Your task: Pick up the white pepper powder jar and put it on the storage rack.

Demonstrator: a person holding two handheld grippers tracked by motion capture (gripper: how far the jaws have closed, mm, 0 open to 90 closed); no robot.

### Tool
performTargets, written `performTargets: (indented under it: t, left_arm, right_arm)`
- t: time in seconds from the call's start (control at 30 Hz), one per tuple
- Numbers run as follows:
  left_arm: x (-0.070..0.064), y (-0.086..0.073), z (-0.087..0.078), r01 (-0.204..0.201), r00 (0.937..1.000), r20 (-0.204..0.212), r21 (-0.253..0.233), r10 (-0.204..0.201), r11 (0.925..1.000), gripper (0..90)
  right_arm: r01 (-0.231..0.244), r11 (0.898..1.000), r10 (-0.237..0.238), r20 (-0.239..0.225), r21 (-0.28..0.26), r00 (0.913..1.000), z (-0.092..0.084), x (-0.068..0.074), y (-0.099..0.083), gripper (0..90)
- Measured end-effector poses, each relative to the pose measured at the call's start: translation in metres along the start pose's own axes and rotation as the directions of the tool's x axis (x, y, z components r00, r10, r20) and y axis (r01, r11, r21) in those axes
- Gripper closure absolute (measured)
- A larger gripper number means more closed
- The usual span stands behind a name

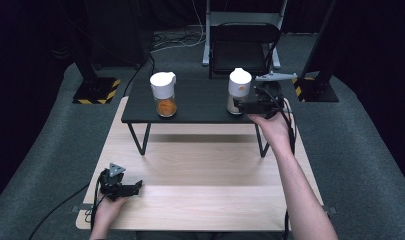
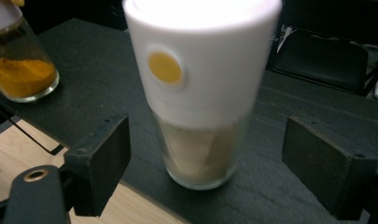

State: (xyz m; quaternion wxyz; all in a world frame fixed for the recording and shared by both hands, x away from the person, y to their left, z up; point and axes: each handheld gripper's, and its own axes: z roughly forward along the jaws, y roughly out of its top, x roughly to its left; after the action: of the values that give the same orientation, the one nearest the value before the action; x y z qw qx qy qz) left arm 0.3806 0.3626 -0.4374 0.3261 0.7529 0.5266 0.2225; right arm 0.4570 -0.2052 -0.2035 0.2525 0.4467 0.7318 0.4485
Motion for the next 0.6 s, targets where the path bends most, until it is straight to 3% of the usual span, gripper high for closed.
performTargets:
  t: [0.6]
  left_arm:
    - [-0.001, 0.0, 0.0, 0.001, 1.0, -0.001, 0.0, -0.001, 1.0, 1.3]
  right_arm:
    - [-0.054, 0.999, 0.054, 0.011, -0.001, 0.9985, -0.024, -0.027, -0.087, 13.4]
